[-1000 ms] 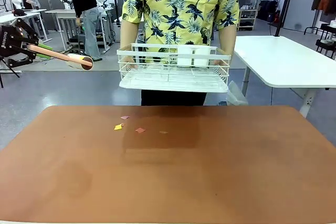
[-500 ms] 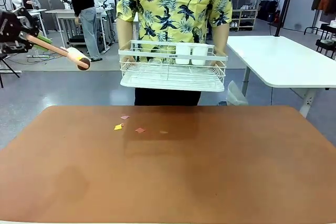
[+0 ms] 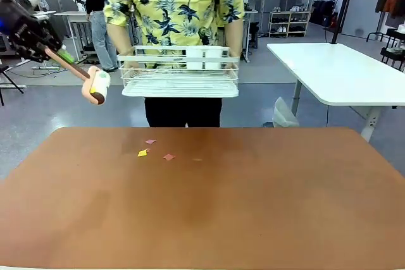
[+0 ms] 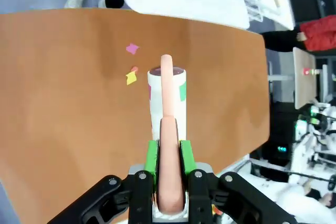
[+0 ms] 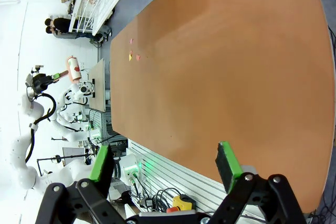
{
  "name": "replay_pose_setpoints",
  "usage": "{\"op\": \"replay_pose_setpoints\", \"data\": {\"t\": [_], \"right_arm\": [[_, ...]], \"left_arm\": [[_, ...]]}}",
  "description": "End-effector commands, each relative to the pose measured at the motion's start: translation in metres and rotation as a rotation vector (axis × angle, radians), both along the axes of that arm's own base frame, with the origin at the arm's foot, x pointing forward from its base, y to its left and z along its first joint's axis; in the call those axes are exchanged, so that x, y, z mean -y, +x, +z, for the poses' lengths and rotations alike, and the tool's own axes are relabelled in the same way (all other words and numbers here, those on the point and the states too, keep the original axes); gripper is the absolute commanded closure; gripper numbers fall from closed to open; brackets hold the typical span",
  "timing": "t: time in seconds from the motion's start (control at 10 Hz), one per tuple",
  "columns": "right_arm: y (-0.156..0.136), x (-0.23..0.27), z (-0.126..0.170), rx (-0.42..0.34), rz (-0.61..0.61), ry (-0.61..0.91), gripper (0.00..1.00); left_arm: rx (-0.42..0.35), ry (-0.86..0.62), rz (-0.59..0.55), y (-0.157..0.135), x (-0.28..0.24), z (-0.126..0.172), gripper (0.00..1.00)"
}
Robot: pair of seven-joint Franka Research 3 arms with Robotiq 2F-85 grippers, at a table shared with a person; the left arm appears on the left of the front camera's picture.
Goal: Clean the table.
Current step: Clean the table with the Lint Roller when the human lifts the Dish drying rack.
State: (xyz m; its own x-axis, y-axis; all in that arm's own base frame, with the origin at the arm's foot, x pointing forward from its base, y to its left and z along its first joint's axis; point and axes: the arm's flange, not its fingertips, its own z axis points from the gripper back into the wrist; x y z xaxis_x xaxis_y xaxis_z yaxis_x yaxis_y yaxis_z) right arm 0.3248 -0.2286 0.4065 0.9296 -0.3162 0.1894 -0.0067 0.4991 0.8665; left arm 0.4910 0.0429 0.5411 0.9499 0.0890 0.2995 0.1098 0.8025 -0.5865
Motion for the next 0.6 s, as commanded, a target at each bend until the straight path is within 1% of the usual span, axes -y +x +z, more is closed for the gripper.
{"op": "replay_pose_setpoints", "data": {"t": [0.0, 0.1, 0.2, 0.3, 0.4, 0.5], "right_arm": [[-0.002, -0.001, 0.003, 0.01, -0.001, 0.015, 0.0], [-0.002, -0.001, 0.003, 0.01, -0.001, 0.015, 0.0], [-0.002, -0.001, 0.003, 0.01, -0.001, 0.015, 0.0], [-0.002, -0.001, 0.003, 0.01, -0.001, 0.015, 0.0], [-0.002, -0.001, 0.003, 0.01, -0.001, 0.015, 0.0], [-0.002, -0.001, 0.003, 0.01, -0.001, 0.015, 0.0]], "left_arm": [[-0.044, -0.063, -0.004, 0.034, -0.01, -0.021, 0.78], [-0.132, -0.105, 0.008, 0.047, -0.018, -0.04, 0.78], [-0.2, -0.12, 0.022, 0.056, -0.026, -0.052, 0.78], [-0.247, -0.147, 0.031, 0.06, -0.031, -0.054, 0.78], [-0.129, -0.065, 0.012, 0.044, -0.014, -0.062, 0.78], [-0.129, -0.065, 0.012, 0.044, -0.014, -0.062, 0.78]]}}
